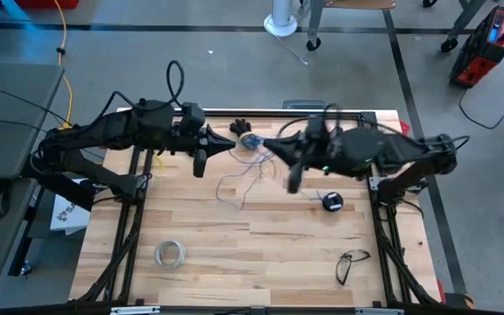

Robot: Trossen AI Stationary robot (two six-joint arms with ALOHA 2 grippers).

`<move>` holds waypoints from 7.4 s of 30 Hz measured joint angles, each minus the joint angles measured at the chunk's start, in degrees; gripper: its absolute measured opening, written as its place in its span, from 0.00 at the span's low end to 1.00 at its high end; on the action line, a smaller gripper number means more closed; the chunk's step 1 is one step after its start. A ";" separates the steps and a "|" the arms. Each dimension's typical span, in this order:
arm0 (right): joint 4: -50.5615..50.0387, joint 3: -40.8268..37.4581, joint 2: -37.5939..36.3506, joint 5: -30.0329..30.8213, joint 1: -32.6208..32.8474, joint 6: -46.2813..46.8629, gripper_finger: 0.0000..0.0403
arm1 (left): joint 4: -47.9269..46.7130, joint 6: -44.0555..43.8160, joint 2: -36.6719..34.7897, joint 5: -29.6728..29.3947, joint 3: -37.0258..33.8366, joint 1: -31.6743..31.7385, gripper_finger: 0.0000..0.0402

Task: Coil cords
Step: Uncoil the blue wire from the black spool

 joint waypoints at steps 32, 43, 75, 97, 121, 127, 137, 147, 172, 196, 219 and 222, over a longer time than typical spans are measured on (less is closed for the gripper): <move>-36.05 0.29 5.71 -5.00 1.50 10.42 0.31 | -0.65 4.62 2.77 -4.68 7.43 0.91 0.00; -36.92 0.25 10.01 9.40 5.36 17.62 0.37 | -0.79 4.62 0.92 -5.71 9.57 0.87 0.00; -8.20 0.22 13.37 22.55 -4.67 10.63 0.35 | 0.18 4.18 1.01 -5.01 9.55 0.87 0.00; 0.37 0.22 13.35 14.92 -11.51 9.61 0.22 | 3.23 4.10 2.48 -3.21 9.51 0.87 0.00; 9.71 0.13 3.20 7.36 -9.21 7.00 0.00 | -5.73 7.07 1.01 -10.98 1.78 1.00 0.00; 8.76 0.07 3.03 6.22 -9.24 7.84 0.00 | 9.27 1.03 0.97 -6.37 -9.11 1.02 0.02; 10.49 0.24 1.54 4.71 -9.42 9.04 0.00 | 10.09 -5.21 1.18 -1.89 -17.71 -0.35 0.29; 5.45 0.26 0.67 4.54 -9.45 9.68 0.00 | 23.46 -6.76 -2.58 3.32 -13.81 -2.74 0.50; 5.61 0.26 2.55 1.17 -11.95 11.11 0.00 | 34.91 15.70 9.46 -22.89 -8.72 -7.33 0.50; 5.55 0.26 2.53 -3.10 -11.93 10.79 0.00 | 43.52 23.89 12.71 -23.02 -8.74 -5.18 0.48; 6.53 0.26 1.29 -3.65 -11.95 4.69 0.03 | 38.73 12.54 4.40 -18.10 -8.72 -5.97 0.00; 4.46 0.26 0.83 -3.68 -11.93 1.89 0.11 | 37.47 8.06 0.68 -15.34 -8.72 -5.96 0.00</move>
